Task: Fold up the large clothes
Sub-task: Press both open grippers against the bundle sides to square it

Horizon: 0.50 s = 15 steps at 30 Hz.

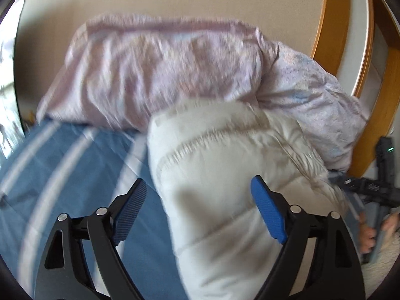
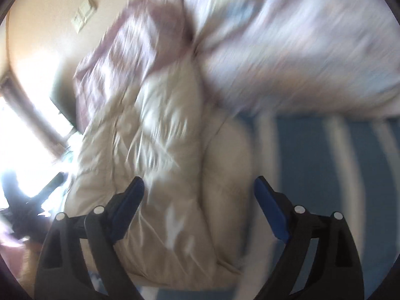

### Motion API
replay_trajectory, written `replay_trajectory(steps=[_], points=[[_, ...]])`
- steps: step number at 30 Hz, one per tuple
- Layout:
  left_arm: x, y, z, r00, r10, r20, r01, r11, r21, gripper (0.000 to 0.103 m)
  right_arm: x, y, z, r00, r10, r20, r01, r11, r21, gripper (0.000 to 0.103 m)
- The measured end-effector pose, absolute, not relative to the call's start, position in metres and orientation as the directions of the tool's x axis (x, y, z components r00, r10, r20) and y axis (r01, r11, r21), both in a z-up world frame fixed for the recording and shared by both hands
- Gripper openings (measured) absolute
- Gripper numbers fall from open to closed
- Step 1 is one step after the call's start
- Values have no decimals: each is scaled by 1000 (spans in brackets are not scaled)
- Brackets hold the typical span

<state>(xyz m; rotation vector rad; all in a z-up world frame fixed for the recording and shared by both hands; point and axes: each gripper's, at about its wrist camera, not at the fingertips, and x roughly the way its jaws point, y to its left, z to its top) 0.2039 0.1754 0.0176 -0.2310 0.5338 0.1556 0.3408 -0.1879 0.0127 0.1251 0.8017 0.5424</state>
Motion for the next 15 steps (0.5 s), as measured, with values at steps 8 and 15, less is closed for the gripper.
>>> replay_trajectory(steps=[8, 15], points=[[238, 151, 31, 826, 140, -546, -192, 981, -40, 89, 322, -109, 50, 677, 418, -605, -472, 878, 78, 71], [264, 125, 4, 794, 131, -594, -160, 987, 4, 90, 343, -52, 15, 653, 359, -667, -490, 872, -10, 63]])
